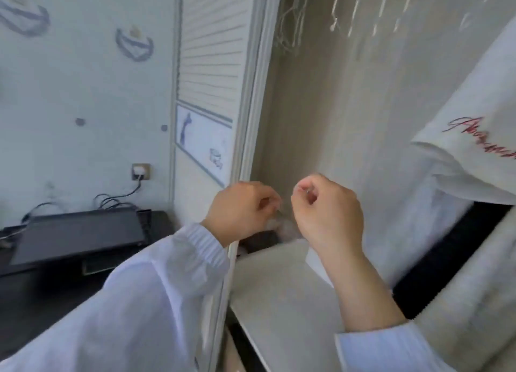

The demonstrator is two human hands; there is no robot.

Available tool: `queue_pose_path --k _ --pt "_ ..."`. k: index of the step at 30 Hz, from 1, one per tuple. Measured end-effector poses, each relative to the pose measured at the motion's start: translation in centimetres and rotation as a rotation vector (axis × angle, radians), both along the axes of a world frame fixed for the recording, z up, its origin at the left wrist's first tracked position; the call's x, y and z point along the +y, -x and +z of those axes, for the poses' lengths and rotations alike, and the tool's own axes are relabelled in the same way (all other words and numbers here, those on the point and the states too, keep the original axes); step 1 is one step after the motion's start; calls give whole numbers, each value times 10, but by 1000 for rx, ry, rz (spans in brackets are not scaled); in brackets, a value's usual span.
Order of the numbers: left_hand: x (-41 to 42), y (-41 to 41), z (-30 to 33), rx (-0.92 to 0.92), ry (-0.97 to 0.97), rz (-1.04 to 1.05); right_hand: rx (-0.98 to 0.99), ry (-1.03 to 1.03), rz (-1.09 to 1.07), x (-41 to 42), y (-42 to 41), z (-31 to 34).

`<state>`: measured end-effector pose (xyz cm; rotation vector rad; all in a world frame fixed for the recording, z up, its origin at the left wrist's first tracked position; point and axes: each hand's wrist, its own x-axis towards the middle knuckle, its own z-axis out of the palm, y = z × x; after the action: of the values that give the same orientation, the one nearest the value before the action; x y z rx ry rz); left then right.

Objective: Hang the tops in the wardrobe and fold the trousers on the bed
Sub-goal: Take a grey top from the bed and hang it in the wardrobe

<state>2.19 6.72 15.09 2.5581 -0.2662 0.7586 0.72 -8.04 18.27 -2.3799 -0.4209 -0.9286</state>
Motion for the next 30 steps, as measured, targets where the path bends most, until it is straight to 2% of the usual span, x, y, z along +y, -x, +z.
queue_pose_path --k 3,7,12,18,23,26,30 --pt "79 79 -40 133 70 268 159 12 233 81 24 -40" --pt "162 220 -100 324 149 624 390 68 558 197 104 -100" --pt "216 427 -157 395 360 1083 515 237 971 311 275 -162" --pt "220 655 -213 518 590 1449 660 451 1343 374 481 -223" --pt "219 783 -269 576 765 1629 781 621 1471 409 597 -285" --pt "228 830 -302 585 870 1710 863 732 1502 440 639 -321" --pt "257 878 -356 622 1003 1830 874 910 1494 497 681 -381"
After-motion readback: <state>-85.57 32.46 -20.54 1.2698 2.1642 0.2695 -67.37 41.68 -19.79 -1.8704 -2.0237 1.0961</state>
